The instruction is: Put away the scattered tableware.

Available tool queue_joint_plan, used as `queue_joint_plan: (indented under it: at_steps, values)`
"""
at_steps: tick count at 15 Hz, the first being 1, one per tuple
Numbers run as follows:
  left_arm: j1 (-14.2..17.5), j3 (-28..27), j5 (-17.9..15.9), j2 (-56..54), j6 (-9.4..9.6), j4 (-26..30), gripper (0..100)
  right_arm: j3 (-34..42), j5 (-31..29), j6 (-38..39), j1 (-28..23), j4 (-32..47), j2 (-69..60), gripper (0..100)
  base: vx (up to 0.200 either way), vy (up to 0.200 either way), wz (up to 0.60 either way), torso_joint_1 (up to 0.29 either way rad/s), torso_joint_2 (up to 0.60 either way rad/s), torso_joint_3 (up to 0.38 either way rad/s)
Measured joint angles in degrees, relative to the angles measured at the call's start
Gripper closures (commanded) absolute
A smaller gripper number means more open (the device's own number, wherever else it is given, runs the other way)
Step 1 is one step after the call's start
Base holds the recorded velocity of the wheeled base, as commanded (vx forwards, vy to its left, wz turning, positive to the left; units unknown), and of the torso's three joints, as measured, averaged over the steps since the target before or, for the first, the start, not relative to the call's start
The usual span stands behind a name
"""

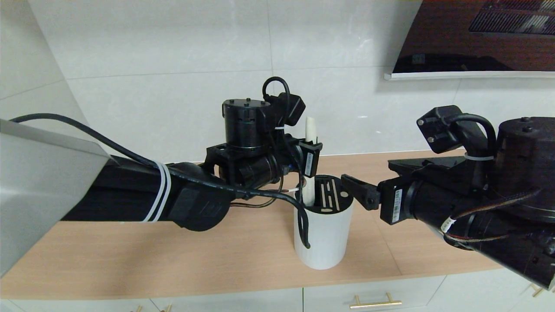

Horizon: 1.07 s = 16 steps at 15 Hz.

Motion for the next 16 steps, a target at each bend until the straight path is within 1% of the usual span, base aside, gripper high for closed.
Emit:
queue_joint_plan:
  at_steps: [9, 11, 13, 16]
  values:
    - [-0.06, 0.5, -0.02, -1.32, -0.35, -0.61, 0, 0.0, -0.06, 0.02, -0.02, 0.0, 0.0, 0, 0.0, 0.0, 0.0, 0.0, 0.0, 0.0]
    - [-0.06, 1.72, -0.02, -3.06, -0.44, -0.96, 0, 0.0, -0.04, 0.02, -0.17, 0.0, -0.16, 0, 0.0, 0.0, 0.0, 0.0, 0.0, 0.0]
    - [-0.06, 5.07, 0.05, -6.94, -0.52, -2.96, 0, 0.0, -0.17, 0.04, -1.38, -0.02, -0.74, 0, 0.0, 0.0, 0.0, 0.0, 0.0, 0.0]
    - [0.79, 15.31, 1.13, -16.57, -0.68, -7.91, 0, 0.51, -0.26, 0.15, -6.07, -0.2, -2.58, 0, 0.0, 0.0, 0.0, 0.0, 0.0, 0.0]
